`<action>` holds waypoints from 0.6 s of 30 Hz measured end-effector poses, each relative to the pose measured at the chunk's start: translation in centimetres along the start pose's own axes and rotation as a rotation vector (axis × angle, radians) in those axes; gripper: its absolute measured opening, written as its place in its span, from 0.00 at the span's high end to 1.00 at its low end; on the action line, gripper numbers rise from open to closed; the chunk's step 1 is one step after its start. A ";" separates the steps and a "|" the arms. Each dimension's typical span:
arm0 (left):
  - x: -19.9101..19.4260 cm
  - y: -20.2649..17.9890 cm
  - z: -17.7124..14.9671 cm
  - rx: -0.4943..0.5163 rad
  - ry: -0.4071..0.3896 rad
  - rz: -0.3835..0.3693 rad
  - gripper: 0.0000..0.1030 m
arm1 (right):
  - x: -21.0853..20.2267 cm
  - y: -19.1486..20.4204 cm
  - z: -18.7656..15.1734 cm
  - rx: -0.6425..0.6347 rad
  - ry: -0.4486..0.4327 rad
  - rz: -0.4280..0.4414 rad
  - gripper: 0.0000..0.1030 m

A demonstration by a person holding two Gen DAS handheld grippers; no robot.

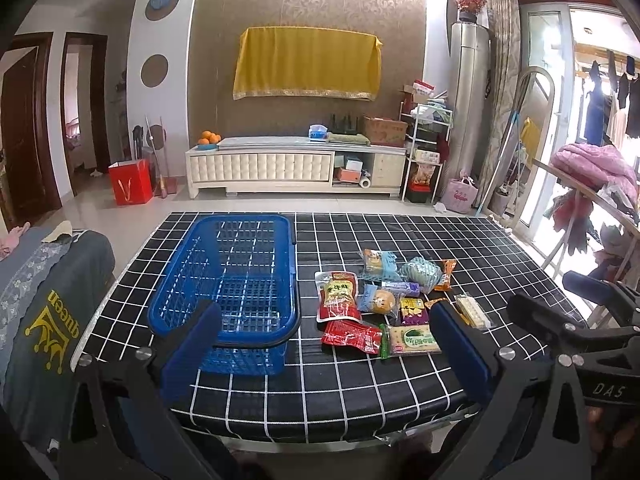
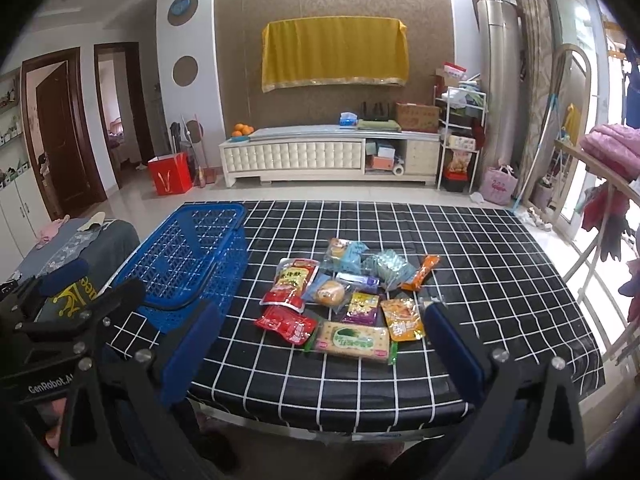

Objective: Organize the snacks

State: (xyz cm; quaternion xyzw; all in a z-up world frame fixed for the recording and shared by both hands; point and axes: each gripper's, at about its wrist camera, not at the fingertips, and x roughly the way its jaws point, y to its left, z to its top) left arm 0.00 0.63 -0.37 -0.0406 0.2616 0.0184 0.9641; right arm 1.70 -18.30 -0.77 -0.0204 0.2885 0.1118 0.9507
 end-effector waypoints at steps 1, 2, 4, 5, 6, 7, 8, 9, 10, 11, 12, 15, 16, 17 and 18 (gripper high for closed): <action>0.0 0.0 0.1 -0.001 0.000 0.000 0.00 | 0.0 0.0 0.0 0.000 -0.001 0.001 0.00; 0.0 0.0 0.1 0.000 0.001 0.000 0.00 | 0.0 0.0 0.0 -0.001 0.001 0.000 0.00; 0.0 0.0 0.0 0.000 0.001 0.000 0.00 | 0.0 0.0 -0.1 -0.002 0.000 -0.001 0.00; -0.1 0.0 0.0 0.000 0.001 0.002 0.00 | 0.0 0.0 0.0 -0.001 0.000 -0.001 0.00; -0.1 0.0 0.0 0.000 0.000 0.003 0.00 | 0.0 0.0 0.0 -0.001 0.001 0.000 0.00; -0.1 0.1 0.0 -0.001 0.001 0.003 0.00 | 0.0 0.0 0.0 -0.001 0.001 0.000 0.00; -0.1 0.1 0.1 -0.001 0.001 0.003 0.00 | 0.1 0.1 -0.1 -0.002 0.001 0.001 0.00; -0.1 0.1 0.1 -0.002 0.001 0.002 0.00 | 0.1 0.1 -0.1 -0.003 0.001 0.000 0.00; -0.2 0.1 0.1 -0.002 0.001 0.002 0.00 | 0.1 0.1 -0.1 -0.003 0.000 -0.001 0.00; -0.2 0.1 0.1 -0.003 0.001 0.003 0.00 | 0.1 0.2 -0.2 -0.004 0.000 0.000 0.00; -0.2 0.1 0.1 -0.002 0.001 0.002 0.00 | 0.1 0.2 -0.2 -0.004 0.000 0.000 0.00; -0.2 0.1 0.1 -0.003 0.001 0.003 0.00 | 0.2 0.2 -0.2 -0.005 0.000 0.001 0.00; -0.1 0.1 0.1 -0.004 0.001 0.001 0.00 | 0.2 0.2 -0.2 -0.005 -0.001 0.001 0.00; -0.1 0.1 0.1 -0.005 0.003 0.001 0.00 | 0.2 0.2 -0.2 -0.005 0.000 0.002 0.00; -0.1 0.2 0.1 -0.006 0.003 0.001 0.00 | 0.2 0.2 -0.3 -0.005 0.000 0.002 0.00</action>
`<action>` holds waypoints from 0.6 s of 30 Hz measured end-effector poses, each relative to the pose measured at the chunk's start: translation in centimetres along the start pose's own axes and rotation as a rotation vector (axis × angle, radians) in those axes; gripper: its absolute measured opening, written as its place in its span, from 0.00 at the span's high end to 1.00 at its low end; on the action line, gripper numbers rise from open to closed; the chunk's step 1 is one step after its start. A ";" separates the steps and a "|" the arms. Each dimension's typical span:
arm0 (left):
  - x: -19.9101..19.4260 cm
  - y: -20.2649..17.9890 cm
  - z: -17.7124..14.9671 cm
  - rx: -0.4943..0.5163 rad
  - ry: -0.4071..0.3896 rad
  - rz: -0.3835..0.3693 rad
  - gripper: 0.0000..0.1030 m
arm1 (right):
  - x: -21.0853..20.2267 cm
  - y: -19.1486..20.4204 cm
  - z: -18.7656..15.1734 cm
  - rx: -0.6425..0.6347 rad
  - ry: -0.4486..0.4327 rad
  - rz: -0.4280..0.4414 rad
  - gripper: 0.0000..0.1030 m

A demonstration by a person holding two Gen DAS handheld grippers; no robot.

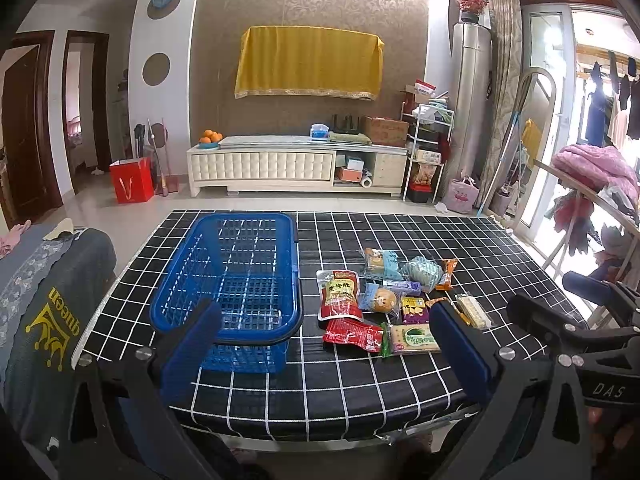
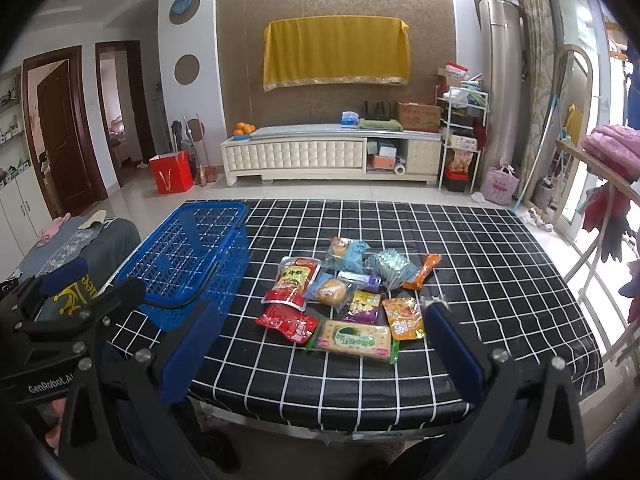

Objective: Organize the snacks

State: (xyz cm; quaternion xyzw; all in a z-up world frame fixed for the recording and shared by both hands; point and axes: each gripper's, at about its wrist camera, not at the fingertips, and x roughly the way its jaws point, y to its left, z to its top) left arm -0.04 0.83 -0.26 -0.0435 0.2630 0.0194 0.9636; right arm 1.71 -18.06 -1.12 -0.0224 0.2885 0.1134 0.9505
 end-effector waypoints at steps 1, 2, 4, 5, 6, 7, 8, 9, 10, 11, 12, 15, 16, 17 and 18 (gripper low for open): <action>0.0 0.0 0.0 -0.001 0.000 0.000 0.00 | 0.0 0.0 0.0 -0.001 -0.001 0.000 0.00; 0.0 0.0 0.0 0.000 0.000 0.000 0.00 | 0.1 0.0 0.0 -0.001 -0.001 -0.001 0.00; 0.0 0.0 0.0 -0.001 0.001 0.000 0.00 | 0.0 0.0 0.1 0.000 0.000 0.001 0.00; 0.0 0.0 0.0 -0.001 0.000 0.000 0.00 | 0.0 0.0 0.1 0.000 0.001 0.002 0.00; 0.0 0.0 0.0 -0.001 0.000 0.000 0.00 | 0.0 0.0 0.1 0.000 0.003 0.003 0.00; 0.0 0.0 0.0 -0.001 0.000 0.001 0.00 | 0.0 0.0 0.0 0.000 0.002 0.003 0.00; 0.0 0.0 0.1 -0.001 0.001 0.001 0.00 | 0.0 0.1 0.0 -0.001 0.001 0.003 0.00; 0.0 0.1 0.0 -0.001 0.001 0.002 0.00 | 0.0 0.1 0.0 -0.001 0.001 0.002 0.00; 0.0 0.0 0.0 -0.002 0.001 0.002 0.00 | 0.0 0.1 0.0 0.000 0.001 0.003 0.00; 0.0 0.0 0.0 -0.002 0.002 0.001 0.00 | 0.0 0.1 0.1 -0.001 0.000 0.004 0.00; 0.0 0.0 0.0 -0.001 0.000 0.002 0.00 | 0.0 0.1 0.0 0.001 0.001 0.005 0.00; 0.0 0.0 0.1 0.000 0.001 0.004 0.00 | 0.0 0.0 -0.1 0.000 0.000 0.005 0.00; 0.0 0.1 0.0 -0.001 0.001 0.003 0.00 | 0.1 0.1 -0.1 -0.001 0.000 0.006 0.00; 0.0 0.1 0.0 -0.002 0.001 0.002 0.00 | 0.0 0.0 -0.1 0.000 0.000 0.007 0.00; 0.0 0.1 0.0 -0.002 0.001 0.004 0.00 | 0.0 0.0 -0.1 0.000 0.000 0.008 0.00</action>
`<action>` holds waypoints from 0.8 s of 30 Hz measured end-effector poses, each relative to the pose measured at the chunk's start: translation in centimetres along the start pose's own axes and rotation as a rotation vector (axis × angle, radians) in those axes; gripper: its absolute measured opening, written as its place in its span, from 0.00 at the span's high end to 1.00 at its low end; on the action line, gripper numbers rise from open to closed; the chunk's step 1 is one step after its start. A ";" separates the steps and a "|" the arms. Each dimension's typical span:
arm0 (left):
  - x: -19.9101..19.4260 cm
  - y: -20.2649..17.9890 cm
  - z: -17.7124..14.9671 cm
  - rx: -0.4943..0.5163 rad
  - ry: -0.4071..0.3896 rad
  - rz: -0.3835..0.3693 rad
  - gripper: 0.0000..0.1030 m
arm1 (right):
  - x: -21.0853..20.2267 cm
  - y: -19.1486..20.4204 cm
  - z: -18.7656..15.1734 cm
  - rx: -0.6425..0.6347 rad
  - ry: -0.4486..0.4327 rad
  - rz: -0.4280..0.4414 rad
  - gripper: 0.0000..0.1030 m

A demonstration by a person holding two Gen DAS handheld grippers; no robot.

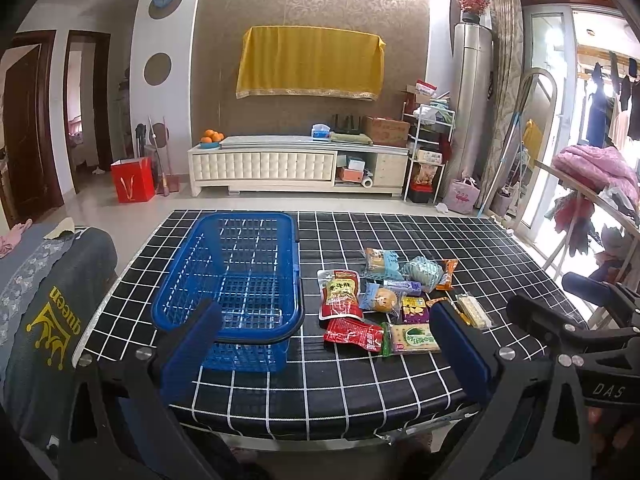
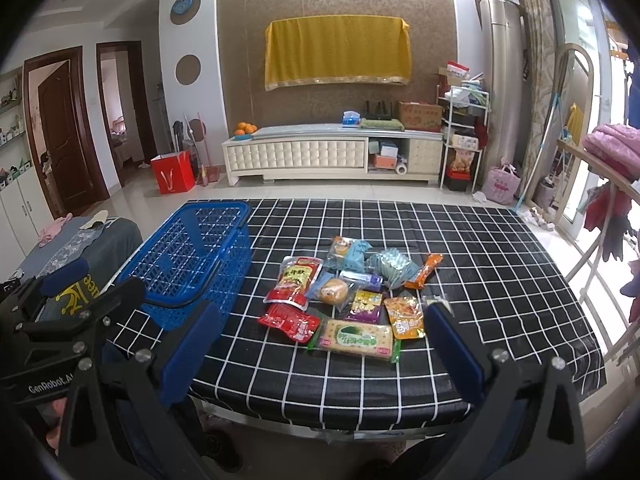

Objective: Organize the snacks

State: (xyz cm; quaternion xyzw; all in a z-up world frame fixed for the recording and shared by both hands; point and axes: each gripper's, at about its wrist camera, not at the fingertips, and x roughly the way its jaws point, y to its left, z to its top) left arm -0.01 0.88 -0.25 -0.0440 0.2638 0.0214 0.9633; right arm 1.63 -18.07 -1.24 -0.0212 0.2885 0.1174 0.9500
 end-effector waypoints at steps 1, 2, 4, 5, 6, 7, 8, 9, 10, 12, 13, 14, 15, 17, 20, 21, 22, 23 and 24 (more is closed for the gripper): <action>0.0 0.0 0.0 0.000 -0.001 0.000 0.00 | 0.0 0.0 0.0 0.000 0.000 0.000 0.00; 0.0 0.0 0.0 0.000 0.000 0.002 0.00 | 0.0 0.0 0.0 0.000 -0.001 0.000 0.00; 0.1 -0.1 0.0 -0.001 0.003 0.005 0.00 | 0.1 -0.1 0.1 0.003 0.002 -0.001 0.00; 0.2 -0.2 0.1 0.000 0.004 0.007 0.00 | 0.1 -0.3 0.1 0.005 0.004 0.000 0.00; 0.3 -0.2 0.2 0.003 0.004 0.007 0.00 | 0.1 -0.4 0.3 0.007 0.006 0.001 0.00; 0.4 -0.4 0.3 0.007 0.004 0.007 0.00 | 0.2 -0.5 0.4 0.009 0.006 0.001 0.00; 0.6 -0.6 0.5 0.010 0.006 0.009 0.00 | 0.3 -0.8 0.6 0.010 0.007 0.002 0.00; 0.7 -0.8 0.8 0.014 0.006 0.012 0.00 | 0.4 -1.0 0.8 0.012 0.009 0.002 0.00; 0.8 -0.9 0.9 0.016 0.006 0.013 0.00 | 0.5 -1.2 1.0 0.014 0.009 0.002 0.00; 1.2 -1.4 1.6 0.021 0.007 0.007 0.00 | 0.5 -1.6 1.6 0.015 0.004 0.002 0.00; 1.4 -1.6 1.9 0.026 0.005 0.005 0.00 | 0.6 -2.0 1.9 0.014 -0.003 -0.002 0.00; 1.7 -1.9 2.3 0.033 0.004 0.001 0.00 | 0.7 -2.3 2.2 0.014 -0.006 -0.006 0.00; 2.1 -2.2 2.8 0.043 0.005 -0.002 0.00 | 0.9 -2.6 2.6 0.016 -0.009 -0.012 0.00; 3.0 -3.0 3.8 0.064 0.010 -0.009 0.00 | 1.6 -3.6 3.5 0.022 -0.005 -0.021 0.00; 5.0 -4.1 5.5 0.086 0.041 -0.006 0.00 | 2.8 -5.1 4.7 0.033 0.008 -0.036 0.00; 5.7 -4.5 6.0 0.091 0.046 -0.016 0.00 | 3.1 -5.5 4.9 0.034 0.011 -0.037 0.00; 6.6 -5.0 6.5 0.099 0.058 -0.027 0.00 | 3.7 -6.1 5.3 0.035 0.016 -0.040 0.00; 7.4 -5.3 6.8 0.104 0.071 -0.030 0.00 | 4.1 -6.5 5.6 0.037 0.020 -0.040 0.00; 8.6 -5.9 7.2 0.114 0.089 -0.034 0.00 | 4.6 -7.0 5.8 0.038 0.027 -0.040 0.00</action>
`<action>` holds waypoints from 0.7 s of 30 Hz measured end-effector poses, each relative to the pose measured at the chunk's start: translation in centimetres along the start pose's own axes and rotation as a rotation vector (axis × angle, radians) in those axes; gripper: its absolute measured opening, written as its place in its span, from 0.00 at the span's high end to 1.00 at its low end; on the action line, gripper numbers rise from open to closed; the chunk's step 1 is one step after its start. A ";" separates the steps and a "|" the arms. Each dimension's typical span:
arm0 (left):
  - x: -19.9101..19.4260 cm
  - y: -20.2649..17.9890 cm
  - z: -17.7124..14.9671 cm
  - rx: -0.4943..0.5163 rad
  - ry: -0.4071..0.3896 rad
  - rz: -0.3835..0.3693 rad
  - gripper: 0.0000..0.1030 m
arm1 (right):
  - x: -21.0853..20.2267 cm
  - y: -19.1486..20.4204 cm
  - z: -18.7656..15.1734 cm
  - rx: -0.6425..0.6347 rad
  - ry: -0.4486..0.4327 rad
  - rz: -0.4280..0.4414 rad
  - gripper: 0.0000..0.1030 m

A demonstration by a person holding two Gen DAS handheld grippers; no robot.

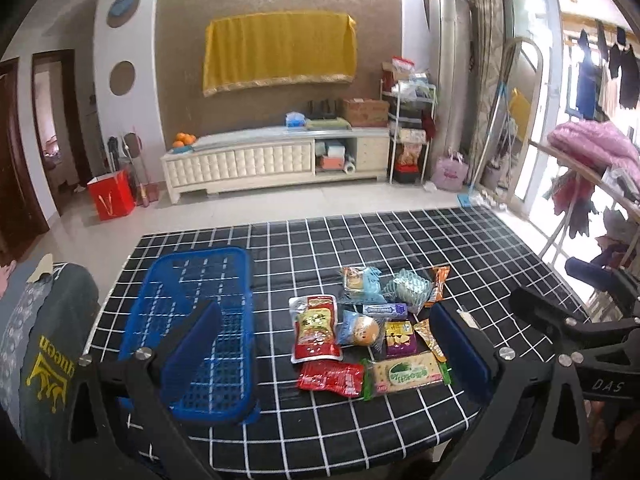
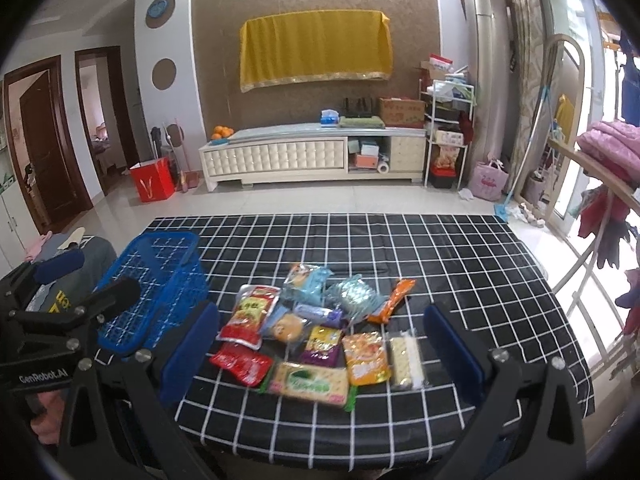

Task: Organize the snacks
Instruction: 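Move both tools down toward the snack pile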

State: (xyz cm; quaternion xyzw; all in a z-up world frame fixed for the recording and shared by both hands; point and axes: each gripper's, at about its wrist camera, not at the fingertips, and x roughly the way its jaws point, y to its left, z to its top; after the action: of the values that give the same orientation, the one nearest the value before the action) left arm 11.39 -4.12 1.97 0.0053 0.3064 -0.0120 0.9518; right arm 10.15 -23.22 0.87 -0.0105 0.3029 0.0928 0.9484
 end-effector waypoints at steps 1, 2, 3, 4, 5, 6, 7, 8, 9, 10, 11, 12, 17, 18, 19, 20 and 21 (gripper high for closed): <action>0.7 -0.3 0.2 0.004 0.011 -0.005 0.00 | 0.7 -0.5 0.3 0.002 0.010 -0.002 0.00; 1.5 -0.6 0.4 0.008 0.024 -0.009 0.00 | 1.4 -1.0 0.5 0.005 0.022 -0.004 0.00; 2.8 -0.9 0.5 0.011 0.047 -0.013 0.00 | 2.2 -1.5 0.6 0.008 0.037 -0.004 0.00; 3.6 -1.2 0.6 0.015 0.062 -0.014 0.00 | 3.0 -2.0 0.7 0.013 0.055 -0.004 0.00; 4.8 -1.5 0.6 0.020 0.081 -0.011 0.00 | 4.1 -2.7 0.7 0.019 0.080 -0.003 0.00; 5.6 -1.8 0.5 0.024 0.093 -0.010 0.00 | 5.0 -3.2 0.6 0.025 0.100 -0.005 0.00; 6.6 -2.0 0.3 0.028 0.110 -0.011 0.00 | 5.7 -3.5 0.6 0.028 0.114 -0.005 0.00; 7.4 -2.2 0.2 0.030 0.127 -0.010 0.00 | 6.5 -4.0 0.5 0.029 0.130 -0.005 0.00; 8.9 -2.4 0.1 0.026 0.152 -0.014 0.00 | 7.6 -4.4 0.5 0.025 0.146 -0.002 0.00; 9.6 -2.4 0.0 0.022 0.167 -0.016 0.00 | 8.3 -4.7 0.6 0.021 0.161 -0.003 0.00; 10.6 -2.4 -0.1 0.013 0.189 -0.015 0.00 | 9.2 -5.0 0.6 0.013 0.177 -0.005 0.00; 11.8 -2.4 -0.2 0.002 0.207 -0.020 0.00 | 10.1 -5.1 0.7 0.002 0.192 -0.004 0.00; 15.9 -2.3 -0.6 -0.037 0.273 -0.027 0.00 | 15.2 -5.3 0.4 -0.078 0.272 0.005 0.00; 16.8 -2.3 -0.6 -0.040 0.286 -0.026 0.00 | 16.3 -5.3 0.3 -0.093 0.288 0.012 0.00; 17.6 -2.4 -0.6 -0.039 0.293 -0.026 0.00 | 17.1 -5.4 0.2 -0.102 0.294 0.020 0.00; 18.2 -2.5 -0.4 -0.035 0.299 -0.024 0.00 | 18.0 -5.3 0.2 -0.113 0.306 0.028 0.00; 18.8 -2.6 -0.4 -0.031 0.304 -0.021 0.00 | 18.9 -5.3 0.1 -0.121 0.317 0.034 0.00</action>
State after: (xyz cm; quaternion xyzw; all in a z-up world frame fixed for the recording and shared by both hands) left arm 26.38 -7.08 -9.33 -0.0107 0.4471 -0.0162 0.8943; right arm 26.27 -25.24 -10.11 -0.0770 0.4429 0.1243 0.8846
